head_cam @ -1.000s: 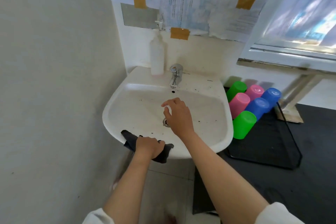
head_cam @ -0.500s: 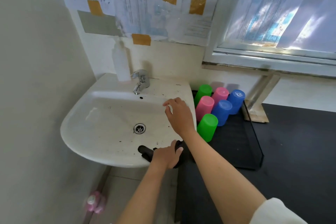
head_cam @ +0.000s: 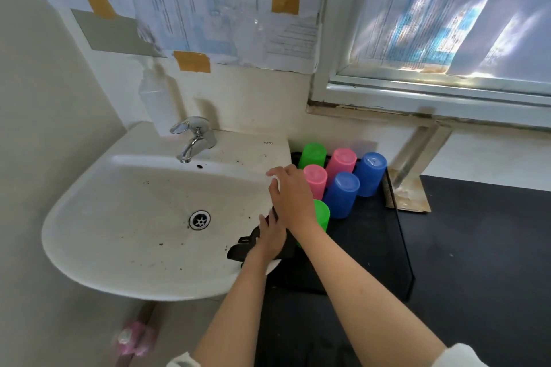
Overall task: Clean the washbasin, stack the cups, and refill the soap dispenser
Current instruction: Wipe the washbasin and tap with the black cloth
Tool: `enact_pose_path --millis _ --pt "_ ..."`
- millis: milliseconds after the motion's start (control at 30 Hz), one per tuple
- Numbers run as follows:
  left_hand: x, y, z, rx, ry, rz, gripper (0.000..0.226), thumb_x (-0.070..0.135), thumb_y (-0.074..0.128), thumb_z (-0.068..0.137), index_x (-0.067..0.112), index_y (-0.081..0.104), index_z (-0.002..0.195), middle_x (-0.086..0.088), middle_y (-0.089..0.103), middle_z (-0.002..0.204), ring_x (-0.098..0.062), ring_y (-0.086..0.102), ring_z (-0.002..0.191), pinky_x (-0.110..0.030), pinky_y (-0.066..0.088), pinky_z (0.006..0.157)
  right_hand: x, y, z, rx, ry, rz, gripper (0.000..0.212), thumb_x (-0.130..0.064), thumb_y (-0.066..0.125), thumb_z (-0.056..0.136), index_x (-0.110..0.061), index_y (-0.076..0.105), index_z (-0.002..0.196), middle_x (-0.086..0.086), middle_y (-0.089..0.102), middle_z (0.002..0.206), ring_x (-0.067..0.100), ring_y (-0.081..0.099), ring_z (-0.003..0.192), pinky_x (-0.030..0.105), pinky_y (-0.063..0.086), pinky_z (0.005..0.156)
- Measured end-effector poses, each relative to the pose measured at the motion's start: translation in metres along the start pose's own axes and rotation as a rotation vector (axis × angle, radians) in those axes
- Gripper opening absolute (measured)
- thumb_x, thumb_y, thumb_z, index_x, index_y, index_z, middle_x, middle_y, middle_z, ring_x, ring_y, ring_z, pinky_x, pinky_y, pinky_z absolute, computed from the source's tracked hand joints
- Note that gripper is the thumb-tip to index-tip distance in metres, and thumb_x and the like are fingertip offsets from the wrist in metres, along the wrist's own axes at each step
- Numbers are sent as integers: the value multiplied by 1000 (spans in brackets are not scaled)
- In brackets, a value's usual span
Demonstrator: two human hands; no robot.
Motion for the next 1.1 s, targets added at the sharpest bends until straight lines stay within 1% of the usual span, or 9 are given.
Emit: enact_pose_path --millis 100,200,400,500,633,800,933,1000,1100 --pt "-1 -12 -3 -58 -28 -595 46 26 17 101 4 41 134 -11 53 127 -21 52 113 -33 45 96 5 16 -13 -166 50 -141 24 -15 39 96 -8 49 116 11 53 117 24 54 103 29 42 76" --pt "-12 -28 -5 4 -74 -846 52 36 16 100 10 22 145 -12 29 150 -25 31 137 -41 23 115 6 31 -25 -322 94 -363 30 -16 41 95 -5 44 124 16 42 130 29 43 118 34 42 89" --pt "-26 -84 -5 250 73 -242 45 27 33 100 11 32 142 -6 31 150 -21 28 138 -34 21 112 -2 56 -34 -313 181 -566 33 -11 55 88 -1 51 120 15 48 121 24 48 110 29 43 88" --pt "-30 -124 2 310 127 -62 41 20 39 98 10 38 138 -8 37 147 -22 33 135 -29 25 108 -2 55 -28 -260 252 -490 54 -20 70 79 3 53 124 20 55 123 25 57 109 27 49 85" --pt "-20 -149 12 287 242 134 38 17 41 97 16 44 135 -3 41 144 -20 36 133 -30 28 106 14 73 -17 -315 217 -486 56 -5 27 98 9 -4 143 27 -2 153 35 7 143 38 16 116" --pt "-28 -176 35 259 319 453 37 10 41 95 12 47 131 -5 42 142 -20 34 133 -28 26 107 19 84 7 -292 267 -485 67 -22 31 100 5 -12 143 22 -12 154 33 -7 144 40 -1 117" --pt "-38 -214 46 379 299 534 42 5 44 92 9 45 134 -8 38 145 -21 27 139 -32 23 111 19 96 28 -177 287 -398 65 -32 29 99 6 0 144 23 1 154 35 6 144 40 3 116" --pt "-38 -235 56 470 354 563 45 0 47 89 4 45 134 -13 38 145 -26 25 140 -38 23 112 20 104 46 -126 298 -389 70 -40 11 91 7 13 143 23 14 152 36 18 141 40 6 113" --pt "-36 -255 67 536 466 639 49 -4 51 85 3 44 133 -14 40 144 -29 25 140 -44 26 110 26 112 65 -203 298 -320 100 -58 -31 67 -1 -7 146 15 -7 156 27 -6 145 32 -13 111"
Point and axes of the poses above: each hand's wrist, its own z-axis towards the middle knuckle, its own y-axis out of the palm, x = y × z, the point moved 2 cm from there along z, towards the middle knuckle
